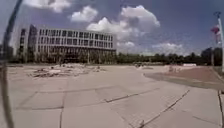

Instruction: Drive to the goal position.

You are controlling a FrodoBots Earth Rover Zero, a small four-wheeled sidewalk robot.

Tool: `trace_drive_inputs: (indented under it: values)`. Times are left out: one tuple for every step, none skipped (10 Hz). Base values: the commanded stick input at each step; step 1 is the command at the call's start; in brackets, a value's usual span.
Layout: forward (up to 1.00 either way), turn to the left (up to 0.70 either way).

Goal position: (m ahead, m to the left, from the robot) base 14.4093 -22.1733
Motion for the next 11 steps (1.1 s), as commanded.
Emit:
trace_drive_inputs:
  values:
    - [0.85, -0.02]
    - [0.85, -0.03]
    - [0.85, -0.14]
    - [0.85, -0.3]
    - [0.85, -0.32]
    - [0.85, -0.27]
    - [0.85, 0.0]
    - [0.85, 0.0]
    - [0.85, 0.0]
    - [0.85, 0.0]
    - [0.85, 0.0]
